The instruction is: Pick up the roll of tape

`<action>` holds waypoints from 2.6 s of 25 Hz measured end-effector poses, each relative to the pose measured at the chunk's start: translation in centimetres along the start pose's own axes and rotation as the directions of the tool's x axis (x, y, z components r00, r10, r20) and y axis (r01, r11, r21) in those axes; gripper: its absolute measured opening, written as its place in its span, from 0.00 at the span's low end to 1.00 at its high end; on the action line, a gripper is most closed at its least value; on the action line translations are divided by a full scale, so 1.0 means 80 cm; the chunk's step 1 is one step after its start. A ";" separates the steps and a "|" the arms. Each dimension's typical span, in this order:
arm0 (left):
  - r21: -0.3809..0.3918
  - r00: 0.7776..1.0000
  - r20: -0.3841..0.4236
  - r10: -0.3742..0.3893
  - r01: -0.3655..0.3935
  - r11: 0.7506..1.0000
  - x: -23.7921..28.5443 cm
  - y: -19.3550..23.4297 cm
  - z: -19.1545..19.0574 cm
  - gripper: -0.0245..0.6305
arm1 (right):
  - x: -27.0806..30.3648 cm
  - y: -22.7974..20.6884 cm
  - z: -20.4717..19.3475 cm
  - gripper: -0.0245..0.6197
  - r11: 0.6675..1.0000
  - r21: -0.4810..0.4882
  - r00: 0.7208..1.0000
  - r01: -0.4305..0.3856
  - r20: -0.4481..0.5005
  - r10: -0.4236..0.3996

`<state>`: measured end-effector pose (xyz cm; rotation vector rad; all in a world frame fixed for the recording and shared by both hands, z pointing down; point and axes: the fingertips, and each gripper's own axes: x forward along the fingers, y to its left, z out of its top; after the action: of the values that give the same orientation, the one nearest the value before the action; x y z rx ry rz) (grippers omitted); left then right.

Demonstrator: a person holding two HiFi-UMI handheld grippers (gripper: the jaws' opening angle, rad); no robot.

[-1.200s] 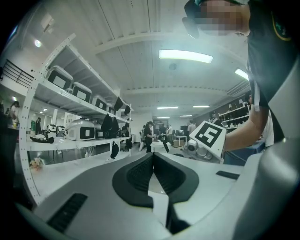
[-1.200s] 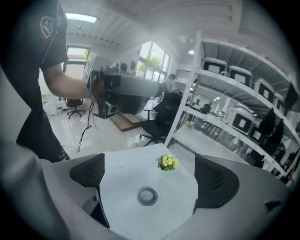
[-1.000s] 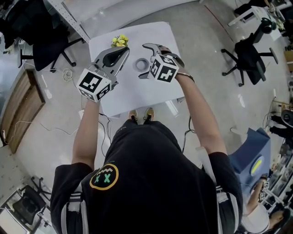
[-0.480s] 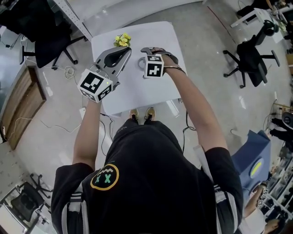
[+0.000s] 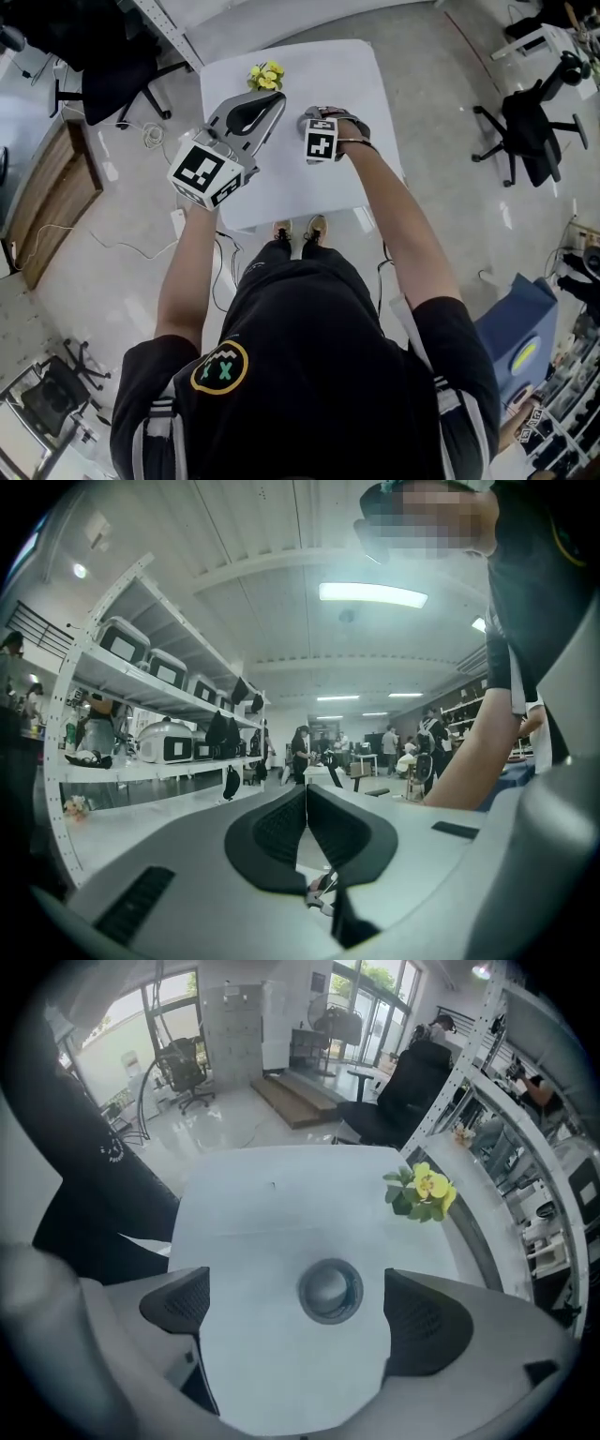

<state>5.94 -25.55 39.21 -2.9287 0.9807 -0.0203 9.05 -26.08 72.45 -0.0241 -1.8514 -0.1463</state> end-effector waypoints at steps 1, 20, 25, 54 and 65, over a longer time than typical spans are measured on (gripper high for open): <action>-0.001 1.000 0.000 0.000 0.000 1.000 0.002 0.000 0.000 0.07 | 0.007 0.000 -0.004 0.96 1.000 0.004 1.000 -0.007 -0.006 0.007; -0.002 0.999 -0.047 0.006 -0.006 1.000 0.026 0.012 -0.026 0.07 | 0.133 0.007 -0.049 0.95 0.994 0.057 0.991 -0.088 -0.097 0.093; -0.012 0.998 -0.058 -0.003 0.002 1.000 0.034 0.007 -0.036 0.07 | 0.156 0.009 -0.057 0.94 0.994 0.046 0.988 -0.096 -0.118 0.101; -0.009 0.998 -0.058 0.002 -0.003 1.000 0.034 0.001 -0.033 0.07 | 0.169 0.030 -0.058 0.68 0.987 -0.051 0.979 -0.152 -0.144 0.144; -0.004 0.999 -0.052 -0.001 0.001 1.000 0.033 -0.006 -0.028 0.07 | 0.162 0.041 -0.055 0.19 0.982 -0.125 0.981 -0.144 -0.150 0.125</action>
<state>8.27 -26.86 41.43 -2.9467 0.9878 -0.0950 9.89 -24.12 86.34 -0.2277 -1.6895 -0.1740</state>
